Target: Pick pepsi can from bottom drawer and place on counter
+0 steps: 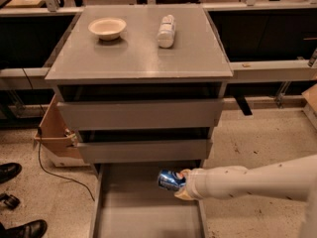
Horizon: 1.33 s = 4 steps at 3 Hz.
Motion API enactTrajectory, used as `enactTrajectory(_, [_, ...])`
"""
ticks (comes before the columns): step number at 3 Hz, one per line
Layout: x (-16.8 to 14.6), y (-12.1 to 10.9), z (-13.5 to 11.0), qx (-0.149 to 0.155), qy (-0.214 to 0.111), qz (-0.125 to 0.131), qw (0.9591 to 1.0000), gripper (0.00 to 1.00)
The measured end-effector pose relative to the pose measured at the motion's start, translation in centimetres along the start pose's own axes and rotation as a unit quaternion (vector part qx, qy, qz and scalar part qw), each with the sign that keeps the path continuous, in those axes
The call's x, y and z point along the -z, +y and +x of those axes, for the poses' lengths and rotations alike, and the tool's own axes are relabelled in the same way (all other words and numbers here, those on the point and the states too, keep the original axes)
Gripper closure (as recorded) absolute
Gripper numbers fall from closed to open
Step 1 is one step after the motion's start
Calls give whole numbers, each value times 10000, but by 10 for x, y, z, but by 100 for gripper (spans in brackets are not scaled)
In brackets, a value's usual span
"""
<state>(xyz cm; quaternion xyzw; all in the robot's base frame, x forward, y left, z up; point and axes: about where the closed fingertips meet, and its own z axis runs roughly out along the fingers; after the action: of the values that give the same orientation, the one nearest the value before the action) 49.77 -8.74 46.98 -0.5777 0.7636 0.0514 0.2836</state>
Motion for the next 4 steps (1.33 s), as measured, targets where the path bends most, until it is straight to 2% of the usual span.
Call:
enactTrajectory(1, [52,-3,-10,180,-50,396,9990,100])
enactTrajectory(2, [104,-14,-22,415,-156,938,9946,100])
enactTrajectory(3, [105,-16,-23,402,-172,963,9944,100])
enactTrajectory(4, [114,-31,-28,315,-286,1133,9927,100])
